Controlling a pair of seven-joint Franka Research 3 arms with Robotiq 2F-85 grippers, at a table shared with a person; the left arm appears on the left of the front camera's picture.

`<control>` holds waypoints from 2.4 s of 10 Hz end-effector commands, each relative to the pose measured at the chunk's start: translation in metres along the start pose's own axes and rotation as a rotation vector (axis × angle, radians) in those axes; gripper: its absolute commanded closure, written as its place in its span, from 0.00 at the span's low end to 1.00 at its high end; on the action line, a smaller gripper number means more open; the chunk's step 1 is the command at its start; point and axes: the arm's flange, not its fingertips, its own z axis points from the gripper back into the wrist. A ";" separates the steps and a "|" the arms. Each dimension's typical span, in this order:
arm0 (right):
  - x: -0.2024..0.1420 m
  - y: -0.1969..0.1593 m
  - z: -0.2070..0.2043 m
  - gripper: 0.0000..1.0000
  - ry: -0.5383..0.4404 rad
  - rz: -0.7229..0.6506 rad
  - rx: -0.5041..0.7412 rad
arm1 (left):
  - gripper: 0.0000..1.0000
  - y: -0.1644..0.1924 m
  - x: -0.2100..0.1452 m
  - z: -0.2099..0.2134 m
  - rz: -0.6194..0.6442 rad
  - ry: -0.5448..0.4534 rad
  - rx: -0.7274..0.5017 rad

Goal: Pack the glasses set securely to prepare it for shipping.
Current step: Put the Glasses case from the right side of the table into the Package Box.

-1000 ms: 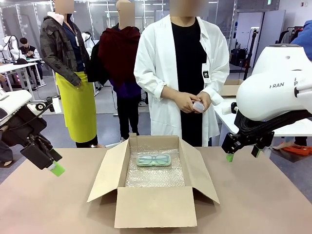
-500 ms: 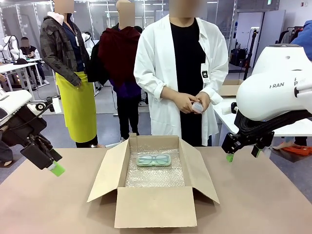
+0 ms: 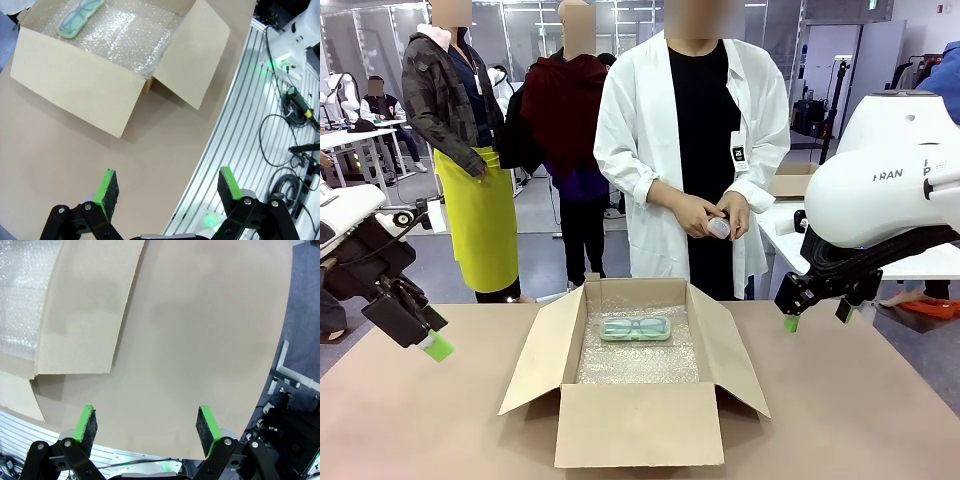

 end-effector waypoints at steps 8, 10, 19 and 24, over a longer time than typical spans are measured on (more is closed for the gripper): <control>-0.001 0.000 0.002 0.00 -0.004 0.004 0.001 | 0.00 0.000 -0.001 0.002 -0.017 -0.012 -0.026; -0.001 0.000 0.002 0.00 -0.004 0.004 0.001 | 0.00 0.000 -0.001 0.002 -0.017 -0.012 -0.026; 0.000 0.000 0.000 0.00 0.000 0.000 0.000 | 0.00 0.000 -0.001 0.002 -0.017 -0.012 -0.026; 0.024 -0.020 -0.001 0.00 0.020 -0.105 -0.020 | 0.00 0.000 -0.001 0.002 -0.017 -0.012 -0.026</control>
